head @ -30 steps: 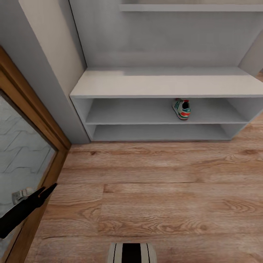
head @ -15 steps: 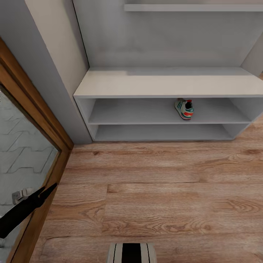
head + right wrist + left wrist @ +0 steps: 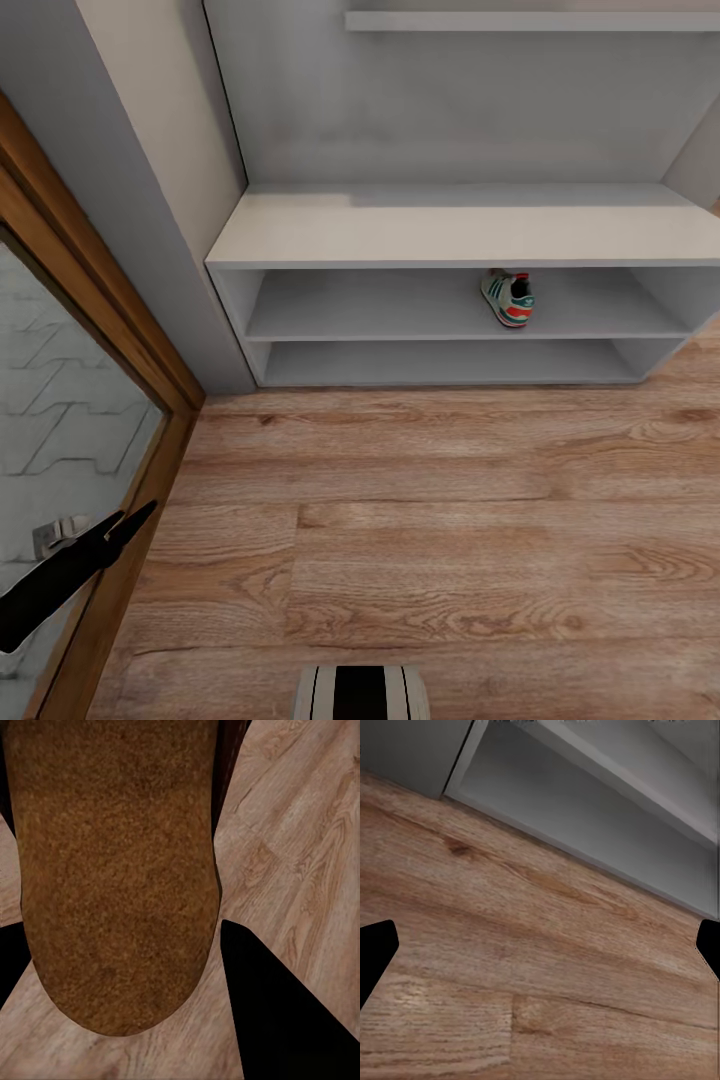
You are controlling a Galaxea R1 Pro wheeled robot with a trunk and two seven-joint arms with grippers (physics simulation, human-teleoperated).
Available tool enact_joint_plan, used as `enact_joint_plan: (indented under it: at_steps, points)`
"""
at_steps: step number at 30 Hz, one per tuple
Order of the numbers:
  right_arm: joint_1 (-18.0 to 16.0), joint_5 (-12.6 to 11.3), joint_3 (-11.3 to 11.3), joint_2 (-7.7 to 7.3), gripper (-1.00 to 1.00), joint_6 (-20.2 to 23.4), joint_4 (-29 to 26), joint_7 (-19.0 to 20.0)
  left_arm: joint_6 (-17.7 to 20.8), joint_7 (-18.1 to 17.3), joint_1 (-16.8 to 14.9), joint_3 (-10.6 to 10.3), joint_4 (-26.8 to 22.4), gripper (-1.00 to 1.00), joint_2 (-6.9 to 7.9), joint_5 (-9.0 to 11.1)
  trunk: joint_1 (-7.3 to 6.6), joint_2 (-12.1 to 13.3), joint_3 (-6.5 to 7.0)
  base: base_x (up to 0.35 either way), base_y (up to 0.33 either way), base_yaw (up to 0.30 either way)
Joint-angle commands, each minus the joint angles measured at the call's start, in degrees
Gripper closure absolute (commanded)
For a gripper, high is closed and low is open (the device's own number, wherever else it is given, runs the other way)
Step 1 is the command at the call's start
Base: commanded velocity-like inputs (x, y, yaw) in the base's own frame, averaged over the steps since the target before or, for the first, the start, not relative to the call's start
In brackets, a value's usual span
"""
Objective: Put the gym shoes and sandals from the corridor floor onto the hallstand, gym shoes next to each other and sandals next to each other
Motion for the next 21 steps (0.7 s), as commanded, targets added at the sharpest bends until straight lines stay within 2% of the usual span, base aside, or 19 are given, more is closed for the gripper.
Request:
enact_joint_plan:
  at_steps: [1, 5, 9, 11, 12, 13, 15, 16, 18, 19, 21]
  points:
    - [0.0, -0.3, 0.0, 0.0, 1.0, 0.3, -0.1, -0.1, 0.4, -0.2, 0.0, 0.0, 0.0, -1.0, 0.0, 0.3, -0.01, 0.0, -0.04, 0.0, 0.0, 0.0]
    - [0.0, -0.5, 0.2, 0.0, 1.0, 0.3, -0.1, -0.2, -1.2, -0.2, 0.0, -0.4, 0.0, -1.0, 0.05, 0.4, -0.01, 0.0, -0.04, 0.0, 0.0, 0.0]
    - [0.0, -0.8, 1.9, 0.09, 1.0, 0.3, -0.1, -0.1, -2.9, -1.0, 0.0, -0.4, 0.0, -1.0, 0.07, 0.3, -0.01, 0.0, -0.04, 0.0, 0.0, 0.0]
    - [0.0, -0.9, 3.6, 1.01, 1.0, 0.3, 0.0, -0.1, -3.2, -1.5, 0.0, -0.4, 0.0, -1.0, 0.07, 0.2, -0.01, 0.0, -0.04, 0.0, 0.0, 0.0]
    - [0.0, -0.9, 5.3, 2.02, 1.0, 0.3, 0.0, -0.1, -3.3, -1.6, 0.0, -0.3, 0.0, -1.0, 0.07, 0.2, -0.01, 0.0, -0.04, 0.0, 0.0, 0.0]
    - [-0.1, -0.9, 7.8, 3.4, 1.0, 0.2, 0.0, -0.1, -3.3, -1.7, 0.0, -0.2, 0.0, -1.0, 0.07, 0.2, -0.01, 0.0, -0.04, 0.0, 0.0, 0.0]
    - [0.0, -0.6, 15.1, 6.84, 1.0, 0.2, 0.0, -0.4, -3.4, -1.7, 0.0, -0.1, 0.0, -1.0, 0.07, 0.3, -0.01, 0.0, -0.04, 0.0, 0.0, 0.0]
    - [0.0, -0.4, 22.4, 9.81, 1.0, 0.2, 0.0, -0.6, -3.4, -1.8, 0.0, -0.1, 0.0, -1.0, 0.07, 0.3, -0.01, 0.0, -0.04, 0.0, 0.0, 0.0]
    - [-0.1, -0.2, 32.2, 13.64, 1.0, 0.2, 0.0, -0.8, -3.4, -1.8, 0.0, -0.1, 0.0, -1.0, 0.07, 0.3, -0.01, 0.0, -0.04, 0.0, 0.0, 0.0]
    - [0.0, -0.2, 35.5, 14.89, 1.0, 0.2, 0.0, -0.9, -3.4, -1.8, 0.0, 0.0, 0.0, -1.0, 0.07, 0.3, -0.01, 0.0, -0.04, 0.0, 0.0, 0.0]
    - [-0.1, -0.1, 39.3, 16.51, 1.0, 0.2, 0.0, -1.0, -3.4, -1.8, 0.0, 0.0, 0.0, -1.0, 0.07, 0.3, -0.01, 0.0, -0.04, 0.0, 0.0, 0.0]
